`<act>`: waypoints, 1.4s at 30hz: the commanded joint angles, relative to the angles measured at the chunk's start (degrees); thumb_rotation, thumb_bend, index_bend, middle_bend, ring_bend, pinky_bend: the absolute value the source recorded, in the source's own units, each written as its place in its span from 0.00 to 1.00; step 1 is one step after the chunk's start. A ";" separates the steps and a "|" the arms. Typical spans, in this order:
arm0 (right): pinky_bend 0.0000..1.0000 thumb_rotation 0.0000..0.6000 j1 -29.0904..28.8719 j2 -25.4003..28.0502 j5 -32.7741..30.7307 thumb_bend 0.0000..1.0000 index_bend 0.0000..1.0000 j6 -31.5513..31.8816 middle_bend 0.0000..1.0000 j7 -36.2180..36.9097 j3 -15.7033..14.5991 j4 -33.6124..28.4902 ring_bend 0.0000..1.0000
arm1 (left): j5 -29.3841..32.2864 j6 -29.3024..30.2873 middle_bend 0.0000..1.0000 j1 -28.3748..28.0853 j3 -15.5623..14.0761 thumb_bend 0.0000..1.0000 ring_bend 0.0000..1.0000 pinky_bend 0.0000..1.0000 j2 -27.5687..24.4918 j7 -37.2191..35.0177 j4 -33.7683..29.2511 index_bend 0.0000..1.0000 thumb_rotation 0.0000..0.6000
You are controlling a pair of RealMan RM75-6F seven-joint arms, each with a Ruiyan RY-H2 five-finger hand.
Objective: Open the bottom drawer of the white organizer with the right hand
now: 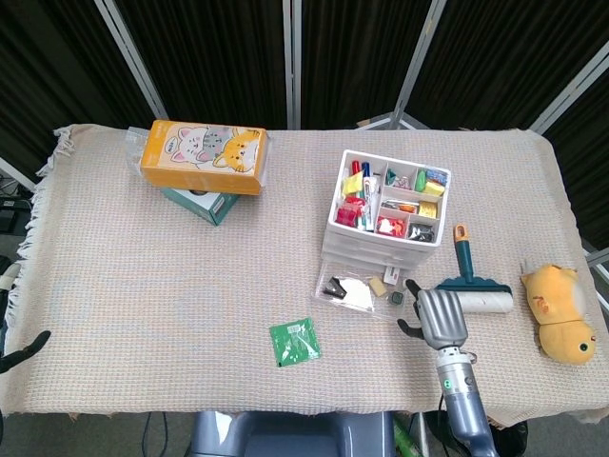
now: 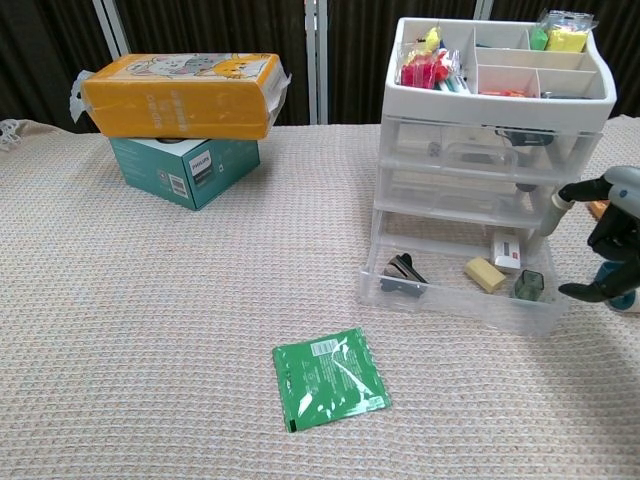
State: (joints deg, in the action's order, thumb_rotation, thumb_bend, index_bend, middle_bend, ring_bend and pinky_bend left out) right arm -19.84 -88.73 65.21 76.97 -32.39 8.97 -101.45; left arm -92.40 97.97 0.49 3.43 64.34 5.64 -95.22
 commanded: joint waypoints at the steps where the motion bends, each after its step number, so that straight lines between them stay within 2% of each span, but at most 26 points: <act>1: 0.75 1.00 -4.18 -1.40 -12.13 0.12 0.43 -0.49 0.97 -12.55 5.19 -2.81 0.96 | -0.46 0.61 0.00 0.32 -0.10 0.05 0.00 0.00 -0.05 -0.06 -0.06 0.00 1.00; 5: 0.75 1.00 -7.20 -4.12 -19.42 0.12 0.44 -0.26 0.98 -17.29 7.70 -0.34 0.97 | -0.66 1.14 0.00 0.58 -0.06 0.05 0.00 0.00 -0.28 -0.53 0.04 0.00 1.00; 18: 0.75 1.00 -11.77 -7.76 -30.88 0.12 0.46 1.61 0.98 -20.68 11.15 3.32 0.97 | -0.22 0.46 0.00 0.40 0.12 0.05 0.00 0.00 -0.46 -0.75 -0.04 0.00 1.00; 32: 0.75 1.00 -14.34 -9.51 -36.52 0.11 0.44 5.36 0.98 -23.04 11.99 3.26 0.97 | -0.58 0.52 0.00 0.55 -0.09 0.05 0.00 0.00 -0.65 -1.04 -0.12 0.00 1.00; 42: 0.75 1.00 -15.45 -10.74 -38.09 0.11 0.44 6.97 0.98 -23.34 11.26 2.60 0.97 | -0.70 0.45 0.00 0.56 -0.13 0.05 0.00 0.00 -0.83 -1.68 0.07 0.00 1.00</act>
State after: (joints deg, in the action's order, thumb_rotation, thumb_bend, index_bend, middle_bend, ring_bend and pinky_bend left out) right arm -35.24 -99.41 27.08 83.89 -55.79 20.27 -98.89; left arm -93.08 98.44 1.06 3.30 63.52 3.99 -95.16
